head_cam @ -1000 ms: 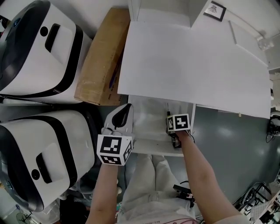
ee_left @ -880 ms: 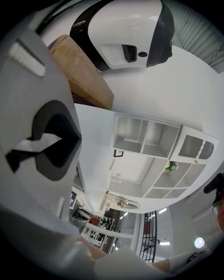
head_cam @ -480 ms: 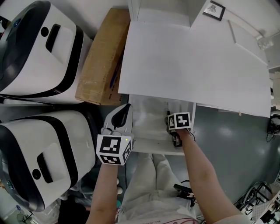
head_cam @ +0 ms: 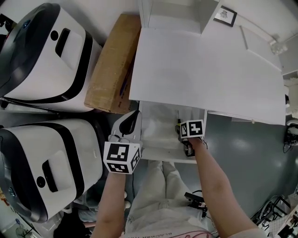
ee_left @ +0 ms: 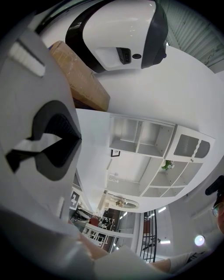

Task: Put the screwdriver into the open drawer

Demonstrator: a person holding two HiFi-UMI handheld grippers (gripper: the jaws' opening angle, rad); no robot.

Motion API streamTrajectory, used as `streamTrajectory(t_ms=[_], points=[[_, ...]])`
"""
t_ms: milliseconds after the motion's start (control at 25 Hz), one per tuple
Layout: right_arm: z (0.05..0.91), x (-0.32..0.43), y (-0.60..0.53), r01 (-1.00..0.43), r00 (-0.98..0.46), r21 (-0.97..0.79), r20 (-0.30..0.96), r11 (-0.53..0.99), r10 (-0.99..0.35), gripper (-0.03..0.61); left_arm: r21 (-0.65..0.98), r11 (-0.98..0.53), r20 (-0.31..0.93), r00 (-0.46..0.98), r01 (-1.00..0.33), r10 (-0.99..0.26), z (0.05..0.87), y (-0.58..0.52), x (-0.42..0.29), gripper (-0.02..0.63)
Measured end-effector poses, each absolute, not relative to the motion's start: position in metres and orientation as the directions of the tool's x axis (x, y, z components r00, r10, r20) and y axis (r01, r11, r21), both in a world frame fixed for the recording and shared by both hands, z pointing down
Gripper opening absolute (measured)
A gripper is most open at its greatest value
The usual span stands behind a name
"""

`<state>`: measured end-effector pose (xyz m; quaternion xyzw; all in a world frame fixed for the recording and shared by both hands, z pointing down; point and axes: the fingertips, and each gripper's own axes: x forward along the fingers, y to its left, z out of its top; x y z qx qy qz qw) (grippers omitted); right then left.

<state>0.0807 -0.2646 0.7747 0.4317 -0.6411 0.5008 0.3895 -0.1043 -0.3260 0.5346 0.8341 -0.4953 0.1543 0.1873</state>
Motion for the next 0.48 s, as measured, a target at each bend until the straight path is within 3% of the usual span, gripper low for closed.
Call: streamTrajectory(t_ms=[480], points=[[0.728, 0.079, -0.264, -0.936, -0.348, -0.325, 0.910, 0.134, -0.227, 0.189, 0.145, -0.467, 0.405, 0.483, -0.872, -0.777, 0.499, -0.319, -0.101, 0.009]])
